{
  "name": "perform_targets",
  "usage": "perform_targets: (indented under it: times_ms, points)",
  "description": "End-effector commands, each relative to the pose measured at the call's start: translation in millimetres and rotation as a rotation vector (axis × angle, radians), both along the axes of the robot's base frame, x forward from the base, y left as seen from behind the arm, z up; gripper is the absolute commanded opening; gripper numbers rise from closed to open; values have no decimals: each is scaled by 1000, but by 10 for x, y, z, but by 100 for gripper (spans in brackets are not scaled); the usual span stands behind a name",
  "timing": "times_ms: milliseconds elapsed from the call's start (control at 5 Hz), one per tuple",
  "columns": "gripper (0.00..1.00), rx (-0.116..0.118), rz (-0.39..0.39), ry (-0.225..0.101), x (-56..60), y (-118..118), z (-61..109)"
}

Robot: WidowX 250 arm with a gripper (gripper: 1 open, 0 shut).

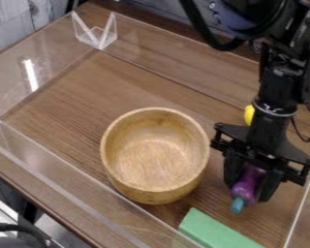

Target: Put the purple eggplant in the brown bowl

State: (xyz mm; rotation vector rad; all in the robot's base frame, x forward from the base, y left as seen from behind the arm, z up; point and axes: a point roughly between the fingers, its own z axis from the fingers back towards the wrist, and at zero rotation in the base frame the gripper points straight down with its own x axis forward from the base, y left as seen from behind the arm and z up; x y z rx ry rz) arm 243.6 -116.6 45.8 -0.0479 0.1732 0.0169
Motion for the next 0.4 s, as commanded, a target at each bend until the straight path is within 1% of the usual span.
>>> perform_targets:
  times_ms: [0,200]
  points:
    - [0,-20,12,-56,56,48,228]
    - [0,-15,18,-57,52,125,302]
